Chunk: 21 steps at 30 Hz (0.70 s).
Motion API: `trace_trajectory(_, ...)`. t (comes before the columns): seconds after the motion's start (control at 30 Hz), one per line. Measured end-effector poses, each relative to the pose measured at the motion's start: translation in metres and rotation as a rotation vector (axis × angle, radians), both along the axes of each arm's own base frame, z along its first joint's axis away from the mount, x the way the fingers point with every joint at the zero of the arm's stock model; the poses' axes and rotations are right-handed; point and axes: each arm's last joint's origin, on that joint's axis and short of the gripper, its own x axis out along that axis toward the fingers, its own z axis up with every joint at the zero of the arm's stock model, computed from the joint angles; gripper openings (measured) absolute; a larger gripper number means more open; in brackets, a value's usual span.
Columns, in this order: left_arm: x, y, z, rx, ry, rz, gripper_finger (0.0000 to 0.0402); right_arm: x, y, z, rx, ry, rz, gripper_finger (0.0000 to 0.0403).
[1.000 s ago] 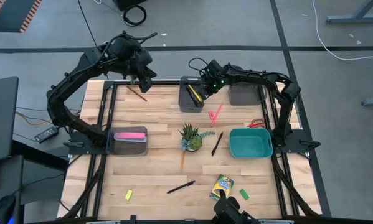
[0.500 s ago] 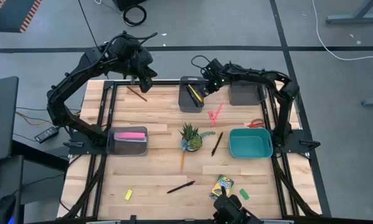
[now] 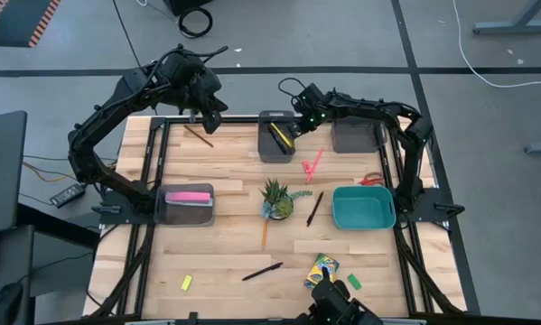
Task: Sort crayons/erasers/pens/pencils in bins
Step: Put the top black pen into the left black bin
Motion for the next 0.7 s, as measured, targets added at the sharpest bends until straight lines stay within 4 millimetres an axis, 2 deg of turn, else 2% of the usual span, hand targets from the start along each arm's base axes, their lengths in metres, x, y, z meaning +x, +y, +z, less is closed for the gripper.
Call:
trace_trajectory(0.17, 0.0, 0.0, 0.0, 0.0, 0.0, 0.0, 0.002, -0.006, 0.009, 0.017, 0.057, -0.034, 0.04, 0.0008)
trace_trajectory(0.3, 0.001, 0.0, 0.001, 0.005, -0.01, 0.0, 0.0018, -0.015, 0.034, 0.04, 0.149, -0.048, 0.165, 0.0008)
trace_trajectory(0.43, 0.002, 0.001, 0.002, 0.011, -0.026, 0.004, 0.0006, -0.02, 0.07, 0.069, 0.133, -0.069, 0.435, 0.0008)
trace_trajectory(0.57, 0.003, -0.001, 0.003, -0.012, -0.044, 0.021, 0.001, -0.023, 0.112, 0.096, -0.011, -0.094, 0.775, 0.0008)
trace_trajectory(0.7, 0.007, -0.008, 0.002, -0.075, -0.068, 0.053, 0.0023, -0.022, 0.15, 0.104, -0.134, -0.084, 1.029, 0.0008)
